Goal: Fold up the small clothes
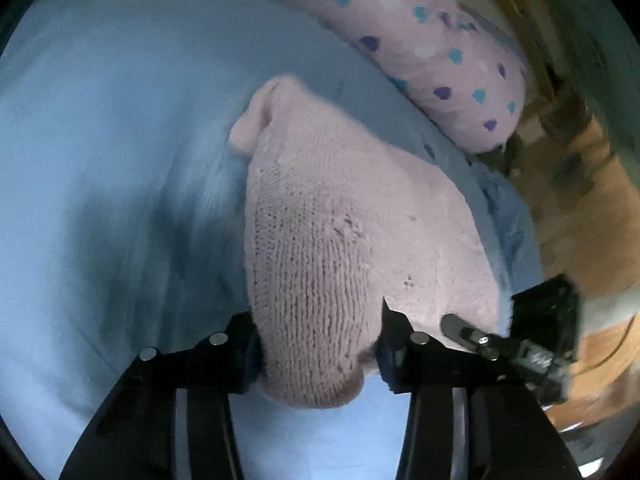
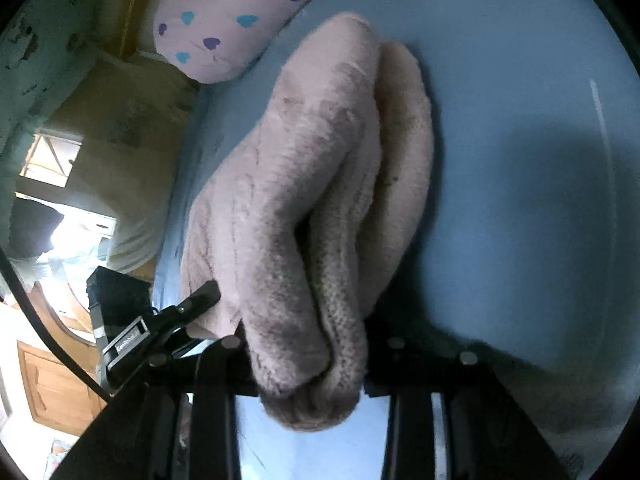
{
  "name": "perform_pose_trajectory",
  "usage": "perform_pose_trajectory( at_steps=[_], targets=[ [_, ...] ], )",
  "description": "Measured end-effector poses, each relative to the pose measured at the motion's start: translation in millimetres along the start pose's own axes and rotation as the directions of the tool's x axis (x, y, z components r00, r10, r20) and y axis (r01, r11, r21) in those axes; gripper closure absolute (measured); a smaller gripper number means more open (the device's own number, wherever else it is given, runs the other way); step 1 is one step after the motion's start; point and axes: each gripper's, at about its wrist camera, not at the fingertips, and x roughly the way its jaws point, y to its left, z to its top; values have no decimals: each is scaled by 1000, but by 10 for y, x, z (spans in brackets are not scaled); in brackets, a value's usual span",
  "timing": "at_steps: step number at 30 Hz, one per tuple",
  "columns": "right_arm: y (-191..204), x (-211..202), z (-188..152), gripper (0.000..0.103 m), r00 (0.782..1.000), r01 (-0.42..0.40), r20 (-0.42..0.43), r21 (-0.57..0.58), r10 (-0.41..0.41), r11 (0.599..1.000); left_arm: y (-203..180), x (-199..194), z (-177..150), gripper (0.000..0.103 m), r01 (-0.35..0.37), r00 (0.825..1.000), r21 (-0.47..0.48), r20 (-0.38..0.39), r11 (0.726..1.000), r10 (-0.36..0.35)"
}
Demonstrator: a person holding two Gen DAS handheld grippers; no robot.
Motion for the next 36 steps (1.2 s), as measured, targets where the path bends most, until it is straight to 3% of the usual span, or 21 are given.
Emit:
perform_pose_trajectory(
  at_steps=[5,13,17,20,23,25,27,29,32,34,36],
  targets=[
    [92,-177,-68,71,997,-62,42,37,60,997,-27,-167,25,66,32,999,14,-2,999,-32],
    [-90,-19,-261,70,999,-3,-38,112,7,994,68,-91,-166,66,-24,997,69,-72,997,29],
    [-193,-10,-295,70,999,-30,-37,154,36,988,66,-131,-216,66,-23,997,96,-71,995,30],
    [-106,-16,-314,70,999,23,-44,114,-18,993,31,-149,-240,65,-38,996,121,-70,992,47],
    [68,-3,-335,70,992,119,-34,-1,-119,993,7,-127,-260,61,-58,996,143,-56,988,67],
    [127,23,-354,68,987,155,-27,-50,-156,987,0,-123,-277,58,-78,996,156,-41,985,85],
    [147,37,-370,66,985,169,-21,-83,-171,982,2,-137,-278,42,-119,992,153,-31,981,125],
    [194,8,-383,59,982,188,-4,-121,-190,975,32,-197,-287,37,-161,987,128,-7,979,163],
    [322,-134,-474,45,963,270,70,-169,-262,948,17,-376,-322,37,-172,984,120,56,978,167],
    [432,-257,-578,41,943,328,126,-179,-309,927,-124,-551,-392,37,-227,969,179,142,957,204],
    [561,-375,-684,41,949,303,150,-204,-276,931,-302,-739,-487,36,-233,961,255,212,938,180]
  ],
)
